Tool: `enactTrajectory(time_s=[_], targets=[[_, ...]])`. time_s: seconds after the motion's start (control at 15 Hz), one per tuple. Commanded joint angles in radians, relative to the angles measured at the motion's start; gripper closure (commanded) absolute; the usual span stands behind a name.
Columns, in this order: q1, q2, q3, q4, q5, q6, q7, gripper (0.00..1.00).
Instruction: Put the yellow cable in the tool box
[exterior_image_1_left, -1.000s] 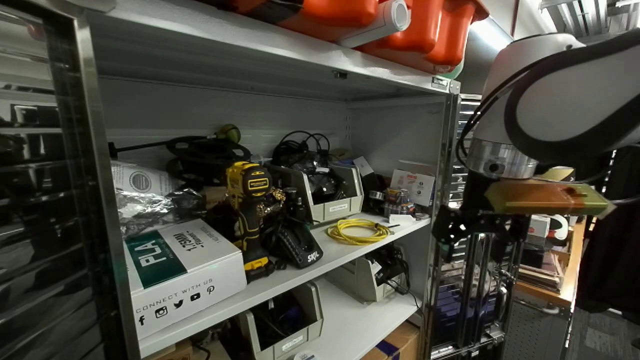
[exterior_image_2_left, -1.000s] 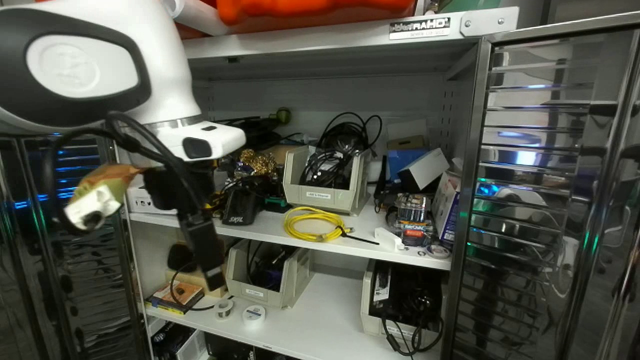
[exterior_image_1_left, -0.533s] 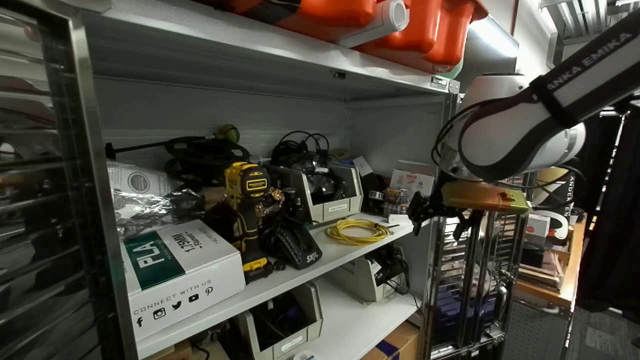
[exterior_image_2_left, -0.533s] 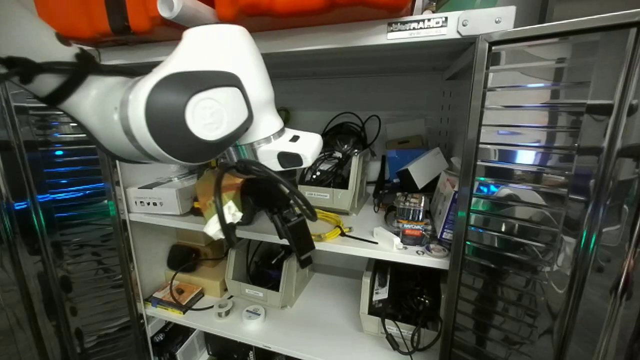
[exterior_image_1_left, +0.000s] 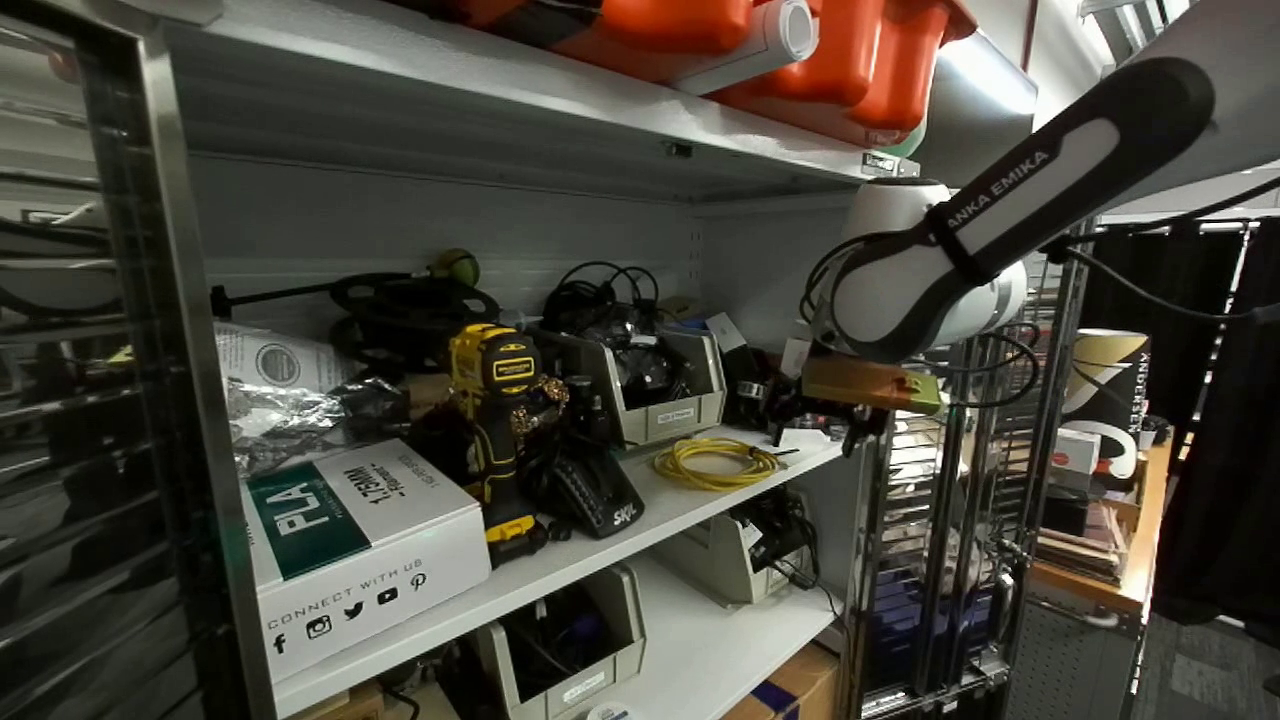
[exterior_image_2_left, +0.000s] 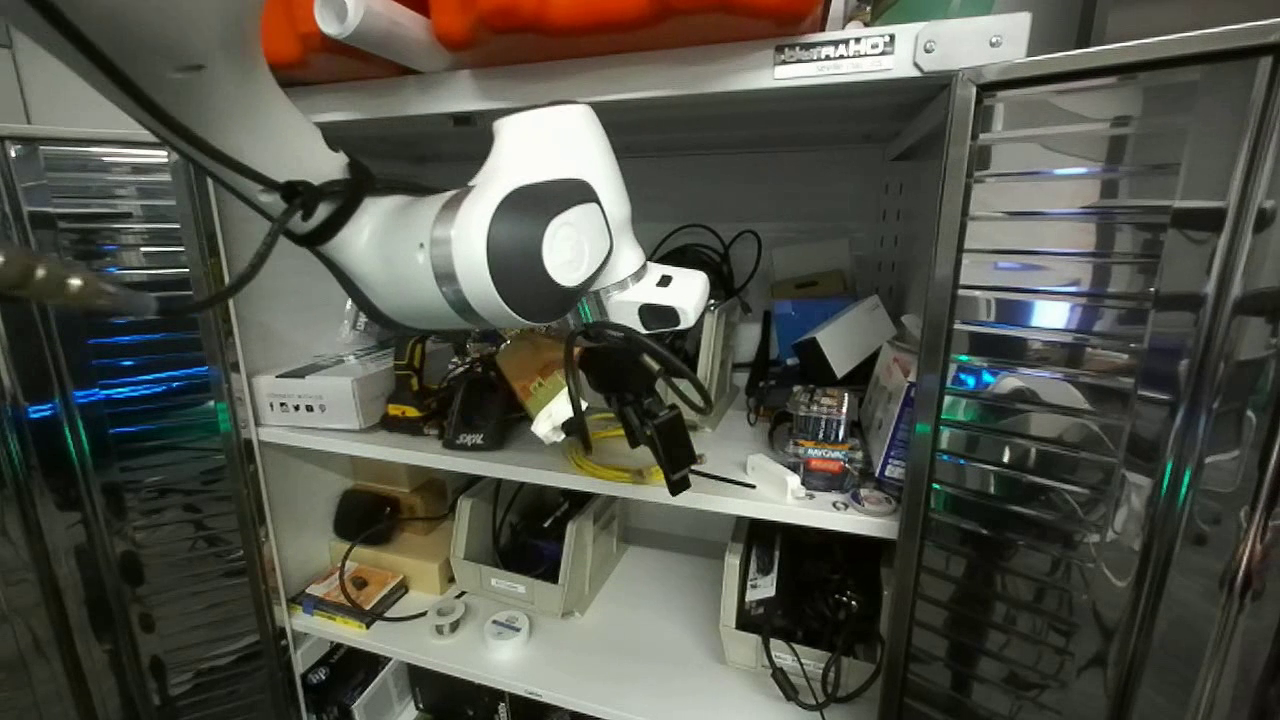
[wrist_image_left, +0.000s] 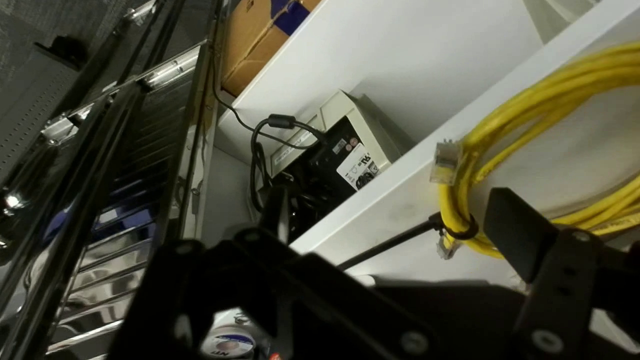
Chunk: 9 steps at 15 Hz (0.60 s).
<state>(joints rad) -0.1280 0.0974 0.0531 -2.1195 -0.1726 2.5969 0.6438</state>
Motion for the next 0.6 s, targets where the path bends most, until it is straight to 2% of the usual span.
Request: enactTrajectory(time_s=[0.0, 0.27, 0.53], targets=[[0.063, 0.113, -0.063, 0.134, 0.011, 0.014, 0.022, 0.0], [0.099, 0.181, -0.085, 0.196, 0.071, -0.008, -0.014, 0.0], [0.12, 0.2, -0.086, 0.208, 0.123, -0.012, -0.046, 0.0]])
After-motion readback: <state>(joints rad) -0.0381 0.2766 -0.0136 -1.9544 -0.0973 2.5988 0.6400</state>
